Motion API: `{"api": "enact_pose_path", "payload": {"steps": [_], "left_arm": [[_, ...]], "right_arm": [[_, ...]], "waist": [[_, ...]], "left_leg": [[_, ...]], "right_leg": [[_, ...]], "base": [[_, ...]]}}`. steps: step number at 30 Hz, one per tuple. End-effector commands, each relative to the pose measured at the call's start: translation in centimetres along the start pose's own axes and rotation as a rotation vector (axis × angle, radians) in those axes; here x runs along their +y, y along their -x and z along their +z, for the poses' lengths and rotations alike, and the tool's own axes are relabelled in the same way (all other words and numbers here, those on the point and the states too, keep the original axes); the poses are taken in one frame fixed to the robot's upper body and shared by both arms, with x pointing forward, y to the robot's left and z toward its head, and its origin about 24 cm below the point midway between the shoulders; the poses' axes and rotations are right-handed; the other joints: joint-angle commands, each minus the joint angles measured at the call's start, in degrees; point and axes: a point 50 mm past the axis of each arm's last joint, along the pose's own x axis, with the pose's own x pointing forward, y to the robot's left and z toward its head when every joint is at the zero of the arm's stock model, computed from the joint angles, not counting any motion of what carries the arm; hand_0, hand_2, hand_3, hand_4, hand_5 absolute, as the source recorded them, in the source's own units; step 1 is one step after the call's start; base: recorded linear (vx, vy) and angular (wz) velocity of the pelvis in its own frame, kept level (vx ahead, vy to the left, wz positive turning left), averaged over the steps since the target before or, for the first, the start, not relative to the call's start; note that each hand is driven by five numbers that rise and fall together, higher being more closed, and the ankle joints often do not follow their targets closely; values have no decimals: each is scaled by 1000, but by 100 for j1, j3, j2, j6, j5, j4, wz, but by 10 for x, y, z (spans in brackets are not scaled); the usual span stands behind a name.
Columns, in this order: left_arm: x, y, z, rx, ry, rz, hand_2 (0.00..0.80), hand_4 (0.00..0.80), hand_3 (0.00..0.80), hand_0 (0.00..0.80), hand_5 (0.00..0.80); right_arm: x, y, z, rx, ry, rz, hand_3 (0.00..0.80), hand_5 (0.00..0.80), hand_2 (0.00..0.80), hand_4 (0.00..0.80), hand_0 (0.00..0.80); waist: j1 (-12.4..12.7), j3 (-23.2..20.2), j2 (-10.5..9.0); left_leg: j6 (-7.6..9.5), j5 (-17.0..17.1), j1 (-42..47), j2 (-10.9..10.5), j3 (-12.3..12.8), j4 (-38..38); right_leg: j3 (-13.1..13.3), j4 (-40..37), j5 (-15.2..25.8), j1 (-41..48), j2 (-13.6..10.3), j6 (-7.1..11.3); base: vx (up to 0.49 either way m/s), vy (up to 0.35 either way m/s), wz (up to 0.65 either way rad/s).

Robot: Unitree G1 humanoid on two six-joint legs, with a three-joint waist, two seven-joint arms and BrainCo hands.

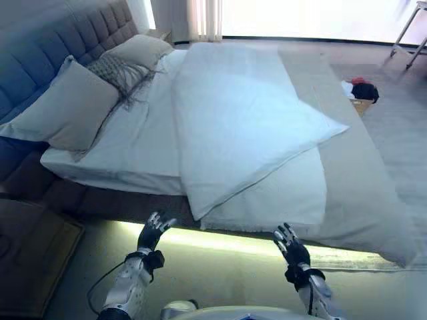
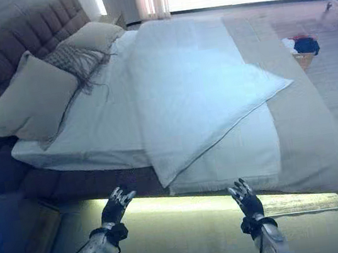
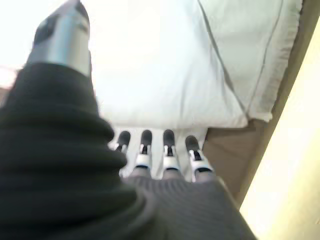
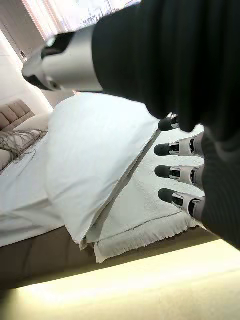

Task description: Make the bed neatly

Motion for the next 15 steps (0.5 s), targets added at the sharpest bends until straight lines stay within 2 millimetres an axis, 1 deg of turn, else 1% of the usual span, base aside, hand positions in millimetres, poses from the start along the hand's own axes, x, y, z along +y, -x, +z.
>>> {"api": "enact_pose_path", "payload": {"steps": [1, 2, 3, 4, 5, 6, 8, 10, 13, 15], "left_arm": [[8, -6, 32, -159, 3, 28, 0, 0, 0, 0, 0], [10, -5, 32, -164, -3, 33, 0, 0, 0, 0, 0], [13, -1, 30, -170, -28, 57, 0, 0, 0, 0, 0], [14, 0, 29, -165, -31, 69, 0, 0, 0, 0, 0], [17, 3, 25, -156, -23, 84, 0, 0, 0, 0, 0], [18, 6, 22, -144, -11, 93, 0, 0, 0, 0, 0], [19, 9, 18, -127, 11, 93, 0, 0, 0, 0, 0], [14, 9, 17, -120, 21, 71, 0, 0, 0, 0, 0], [6, 7, 17, -98, 15, 16, 0, 0, 0, 0, 0], [4, 7, 14, -80, 20, -5, 0, 0, 0, 0, 0]], "right_arm": [[11, -2, 21, -123, -57, 38, 0, 0, 0, 0, 0], [11, -1, 21, -119, -69, 34, 0, 0, 0, 0, 0], [9, 0, 17, -108, -99, 22, 0, 0, 0, 0, 0], [8, 0, 15, -101, -104, 17, 0, 0, 0, 0, 0], [8, 1, 12, -84, -108, 13, 0, 0, 0, 0, 0], [8, 2, 8, -59, -102, 23, 0, 0, 0, 0, 0], [9, 4, 1, -21, -84, 36, 0, 0, 0, 0, 0], [8, 4, -3, 4, -73, 43, 0, 0, 0, 0, 0], [6, 1, -1, -17, -113, 15, 0, 0, 0, 0, 0], [7, 0, 2, -42, -144, 5, 0, 0, 0, 0, 0]], "waist": [[-36, 48, -225], [-37, 52, -222], [-24, 91, -217], [-18, 98, -212], [22, 124, -204], [44, 143, -195], [46, 155, -183], [36, 149, -154], [12, 119, -87], [11, 103, -38]], "left_leg": [[91, -574, -132, 193, 50, 868], [92, -596, -166, 190, 38, 928], [110, -634, -230, 160, -66, 1062], [114, -651, -252, 154, -99, 1101], [128, -696, -325, 104, -242, 1223], [136, -708, -358, 75, -304, 1255], [135, -684, -343, 63, -263, 1206], [133, -625, -317, 73, -209, 1077], [99, -497, -243, 143, -79, 796], [87, -444, -219, 158, -81, 688]], "right_leg": [[-137, -651, 1365, -336, -283, 212], [-128, -631, 1354, -355, -280, 201], [-69, -587, 1328, -392, -242, 151], [-47, -575, 1316, -402, -227, 136], [37, -575, 1298, -415, -188, 105], [79, -608, 1311, -413, -159, 91], [104, -704, 1341, -374, -117, 70], [82, -815, 1392, -357, -93, 71], [-14, -785, 1410, -378, -153, 141], [-88, -662, 1366, -413, -224, 174]], "base": [[0, 0, 0], [0, 0, 0], [0, 0, 0], [0, 0, 0], [2, -4, -3], [5, 6, -14], [-10, 44, -27], [-34, 95, -12], [-20, 118, 1], [-15, 139, 10]]}}
